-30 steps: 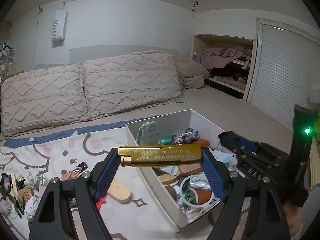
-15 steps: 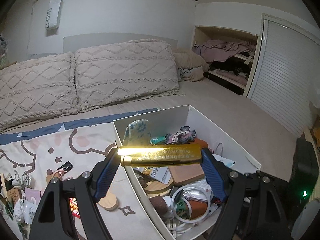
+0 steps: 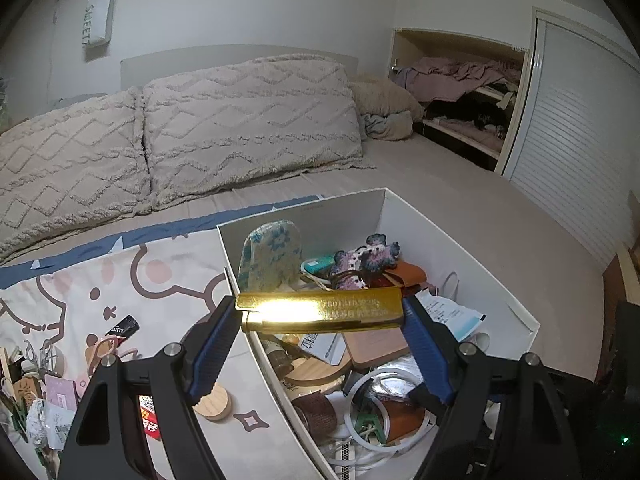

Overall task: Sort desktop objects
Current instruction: 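Lower the gold lighter and black piece into the white shoebox with both grippers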

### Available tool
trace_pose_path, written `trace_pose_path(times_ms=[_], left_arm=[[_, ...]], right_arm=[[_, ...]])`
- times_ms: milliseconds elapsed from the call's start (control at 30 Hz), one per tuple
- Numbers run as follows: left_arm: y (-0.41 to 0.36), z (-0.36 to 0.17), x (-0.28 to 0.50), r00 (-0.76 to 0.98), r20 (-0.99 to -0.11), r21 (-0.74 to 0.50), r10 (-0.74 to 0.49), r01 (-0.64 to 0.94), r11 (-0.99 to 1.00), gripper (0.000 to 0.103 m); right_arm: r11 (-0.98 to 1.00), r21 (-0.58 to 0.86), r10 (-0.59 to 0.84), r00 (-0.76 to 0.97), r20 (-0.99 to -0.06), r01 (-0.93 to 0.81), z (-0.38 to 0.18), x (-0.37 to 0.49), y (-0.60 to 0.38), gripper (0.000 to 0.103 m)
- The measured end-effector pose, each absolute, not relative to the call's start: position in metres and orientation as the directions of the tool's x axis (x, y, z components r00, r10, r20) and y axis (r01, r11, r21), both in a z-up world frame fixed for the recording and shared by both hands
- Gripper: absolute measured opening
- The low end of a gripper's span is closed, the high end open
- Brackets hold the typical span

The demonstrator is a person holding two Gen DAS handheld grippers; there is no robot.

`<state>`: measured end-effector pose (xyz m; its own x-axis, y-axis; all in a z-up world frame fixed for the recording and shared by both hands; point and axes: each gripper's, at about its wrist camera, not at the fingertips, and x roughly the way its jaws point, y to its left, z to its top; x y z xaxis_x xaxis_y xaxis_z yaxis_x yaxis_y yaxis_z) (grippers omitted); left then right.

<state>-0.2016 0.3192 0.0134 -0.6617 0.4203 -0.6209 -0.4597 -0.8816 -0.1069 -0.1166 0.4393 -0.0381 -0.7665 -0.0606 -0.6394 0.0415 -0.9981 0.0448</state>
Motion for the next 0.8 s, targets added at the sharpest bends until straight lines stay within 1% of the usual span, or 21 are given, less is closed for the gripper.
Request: trace_pose_path(times_ms=[233,533,800], left_arm=[[0.327,0.005,-0.204,-0.633,-0.656,-0.101,0.412,-0.467,-0.879,0.081],[0.34,-0.008,-0.202,-0.579,-0.707,-0.104,0.406,-0.482,-0.87,0.081],[0.346,-0.019,-0.196,-0.532,-0.746,-0.118,0.4,-0.485,-0.866,0.081]], right_arm=[[-1.0,-0.007,-0.016,-0.732,-0.681,0.029,-0.045,-0.118,0.439,0.03],[-1.0,-0.026,0.006,-0.742,-0.671,0.015,-0.041,-0.111,0.442,0.03],[-0.996,-0.084,0.088,-0.746,-0.66,-0.043,-0.034,-0.099,0.452,0.03]])
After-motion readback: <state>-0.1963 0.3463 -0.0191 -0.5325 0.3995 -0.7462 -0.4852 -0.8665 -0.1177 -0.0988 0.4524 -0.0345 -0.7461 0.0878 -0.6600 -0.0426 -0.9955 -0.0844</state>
